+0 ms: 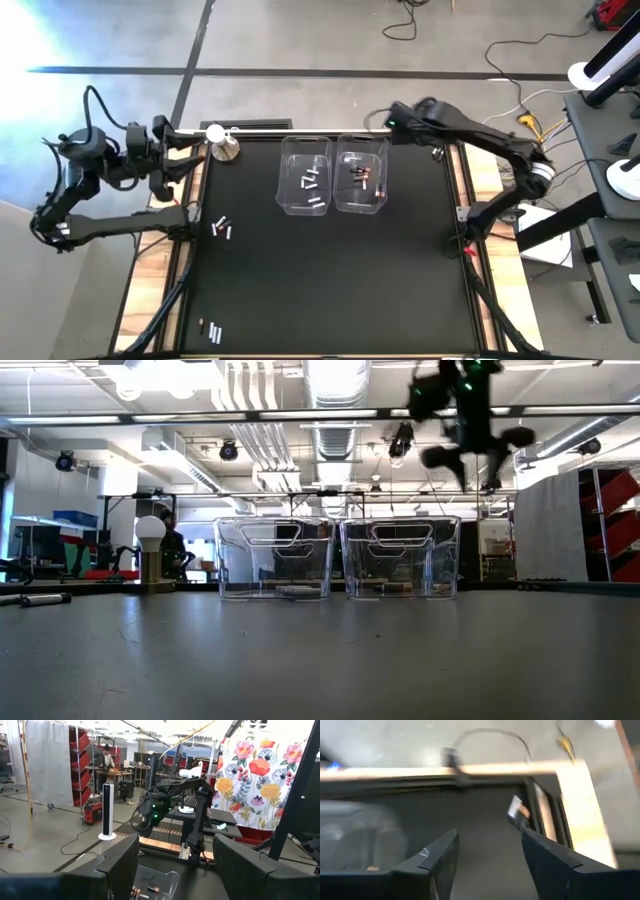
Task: Sort batteries
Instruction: Put the white battery into the left transparent bin
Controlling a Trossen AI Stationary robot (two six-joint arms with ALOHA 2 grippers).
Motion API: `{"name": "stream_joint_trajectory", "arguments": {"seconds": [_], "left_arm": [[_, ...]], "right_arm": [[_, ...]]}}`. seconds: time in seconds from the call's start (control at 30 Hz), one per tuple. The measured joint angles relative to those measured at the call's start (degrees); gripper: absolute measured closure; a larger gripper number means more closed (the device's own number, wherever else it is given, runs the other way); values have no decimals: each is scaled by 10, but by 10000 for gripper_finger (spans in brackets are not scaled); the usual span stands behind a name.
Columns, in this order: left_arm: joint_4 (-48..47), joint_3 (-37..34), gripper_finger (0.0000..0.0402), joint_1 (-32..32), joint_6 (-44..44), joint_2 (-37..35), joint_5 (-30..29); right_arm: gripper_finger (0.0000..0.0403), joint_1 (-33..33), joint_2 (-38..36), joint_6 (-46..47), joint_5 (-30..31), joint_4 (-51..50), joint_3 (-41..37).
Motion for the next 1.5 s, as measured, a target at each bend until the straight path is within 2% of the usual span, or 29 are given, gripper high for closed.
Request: {"name": "stream_joint_trajectory", "arguments": {"seconds": [0.1,0.2,0.43,0.5,0.7,0.8,1.0,1.13,1.3,1.4,1.5], "left_arm": [[1,0,170,0,8,7,0],[11,0,170,0,15,14,0],[14,0,170,0,-4,14,5],[-1,0,170,0,-12,9,7],[-82,1,170,0,-16,-6,6],[-90,1,170,0,-34,-1,0],[-79,1,170,0,-36,63,-62],[-76,4,170,8,-4,115,-71],[-69,28,170,66,54,141,-90],[-62,34,170,104,70,156,-75],[-55,31,170,136,74,178,-18]], "right_arm": [[209,-32,-33,109,-16,41,-92],[223,-55,-46,175,-39,102,-163],[246,-91,-24,319,-42,184,-249],[248,-104,-14,319,-42,204,-257],[255,-149,17,241,-71,276,-266],[260,-172,37,233,-80,298,-264],[271,-208,81,231,-87,311,-241],[279,-224,110,256,-88,310,-235],[282,-236,136,258,-93,310,-232],[278,-235,137,258,-93,310,-231],[272,-233,136,252,-86,306,-231]]}}
